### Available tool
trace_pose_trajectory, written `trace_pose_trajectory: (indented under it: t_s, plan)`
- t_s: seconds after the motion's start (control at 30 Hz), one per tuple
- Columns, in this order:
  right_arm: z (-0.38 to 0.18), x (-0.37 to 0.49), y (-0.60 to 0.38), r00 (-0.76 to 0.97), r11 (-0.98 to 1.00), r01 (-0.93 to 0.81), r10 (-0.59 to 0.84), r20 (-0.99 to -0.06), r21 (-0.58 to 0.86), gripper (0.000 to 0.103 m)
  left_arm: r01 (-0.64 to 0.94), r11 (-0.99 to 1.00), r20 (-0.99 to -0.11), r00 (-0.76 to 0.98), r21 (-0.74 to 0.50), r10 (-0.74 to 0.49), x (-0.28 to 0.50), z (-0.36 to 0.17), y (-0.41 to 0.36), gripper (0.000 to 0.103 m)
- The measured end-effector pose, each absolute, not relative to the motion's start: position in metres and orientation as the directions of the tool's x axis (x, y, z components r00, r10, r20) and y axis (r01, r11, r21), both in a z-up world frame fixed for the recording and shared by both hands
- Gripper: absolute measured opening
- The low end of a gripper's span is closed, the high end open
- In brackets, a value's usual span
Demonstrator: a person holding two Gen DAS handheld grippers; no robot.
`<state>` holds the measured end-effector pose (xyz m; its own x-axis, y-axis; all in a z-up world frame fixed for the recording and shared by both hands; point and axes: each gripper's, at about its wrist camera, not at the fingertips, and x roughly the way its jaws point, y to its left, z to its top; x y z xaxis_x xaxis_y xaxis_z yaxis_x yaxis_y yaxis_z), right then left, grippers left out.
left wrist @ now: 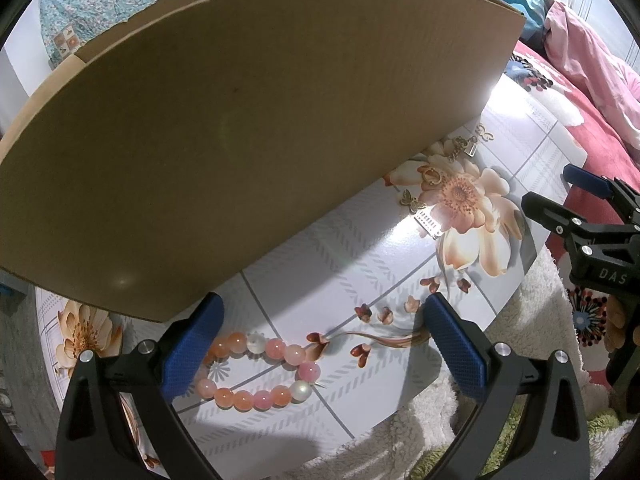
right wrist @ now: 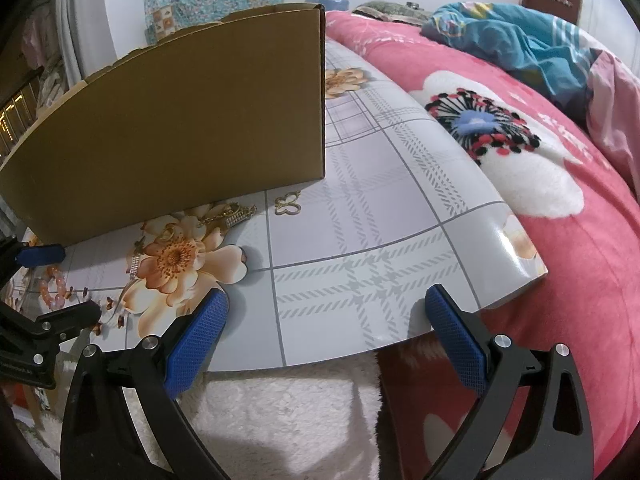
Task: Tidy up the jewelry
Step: 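Move the left gripper to a small silver charm and close on it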
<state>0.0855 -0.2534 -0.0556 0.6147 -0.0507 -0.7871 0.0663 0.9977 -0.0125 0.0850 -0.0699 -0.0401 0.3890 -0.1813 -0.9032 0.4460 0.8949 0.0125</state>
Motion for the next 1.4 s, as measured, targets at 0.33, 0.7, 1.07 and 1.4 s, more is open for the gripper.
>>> trace_pose_trajectory:
  t_s: [0.33, 0.7, 1.07, 1.4]
  plan:
    - [-0.053, 0.085, -0.254, 0.624, 0.998, 0.064, -0.038, -0.781, 0.002, 0.095, 0.449, 0.893, -0.898, 0.398, 0.013, -0.187, 0.085, -0.040, -0.070, 0.099]
    - [-0.016, 0.064, -0.276, 0.727, 0.974, -0.016, 0.165, -0.666, 0.225, 0.095, 0.437, 0.899, -0.872, 0.442, 0.006, -0.209, 0.088, -0.036, -0.062, 0.099]
    - [-0.018, 0.064, -0.250, 0.700, 0.933, -0.130, 0.326, -0.635, 0.335, 0.077, 0.546, 0.838, -0.762, 0.543, 0.001, -0.353, 0.070, -0.007, -0.082, 0.071]
    - [-0.027, 0.080, -0.238, 0.669, 0.926, -0.132, 0.346, -0.658, 0.353, 0.067, 0.646, 0.762, -0.795, 0.441, -0.041, -0.416, 0.071, -0.025, -0.107, 0.024]
